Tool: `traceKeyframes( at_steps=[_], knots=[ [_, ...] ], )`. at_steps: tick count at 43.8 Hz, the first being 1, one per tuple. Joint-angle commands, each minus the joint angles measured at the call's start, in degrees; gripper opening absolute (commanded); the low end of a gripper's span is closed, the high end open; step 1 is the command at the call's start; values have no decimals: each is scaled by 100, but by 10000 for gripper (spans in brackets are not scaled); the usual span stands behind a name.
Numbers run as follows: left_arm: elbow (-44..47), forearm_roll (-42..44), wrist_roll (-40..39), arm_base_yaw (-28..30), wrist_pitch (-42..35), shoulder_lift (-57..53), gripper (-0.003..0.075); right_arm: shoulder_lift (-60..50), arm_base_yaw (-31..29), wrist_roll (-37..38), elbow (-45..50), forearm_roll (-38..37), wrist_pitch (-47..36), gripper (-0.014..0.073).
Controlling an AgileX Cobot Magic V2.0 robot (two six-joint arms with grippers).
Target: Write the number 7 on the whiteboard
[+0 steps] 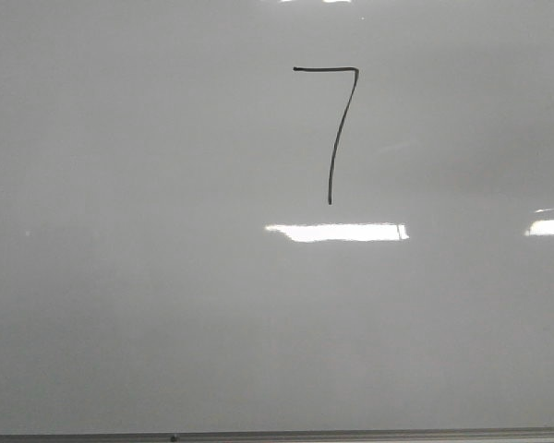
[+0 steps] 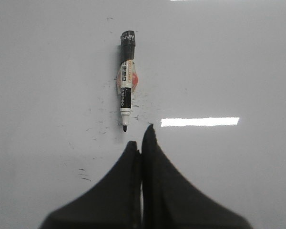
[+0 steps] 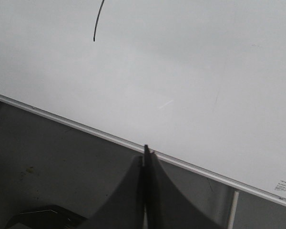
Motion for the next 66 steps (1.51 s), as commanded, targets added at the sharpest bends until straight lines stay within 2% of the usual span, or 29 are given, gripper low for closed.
traceKeyframes(
  at_steps=[1,49,55,66],
  knots=[
    [72,-34,-3,1,-688,-68,-20,11,-32,-15,-139,-12,-353,-68],
    [72,-34,-3,1,-772,-68,-20,-120,-49,-15,-74,-95,-412,-68],
    [72,-34,-3,1,-772,-68,-21,-853,-388,-54,542,-206,-1080,-68],
    [72,-34,-3,1,-772,-68,-20,-2443,-1291,-54,2533,-205,-3516,-68]
  ],
)
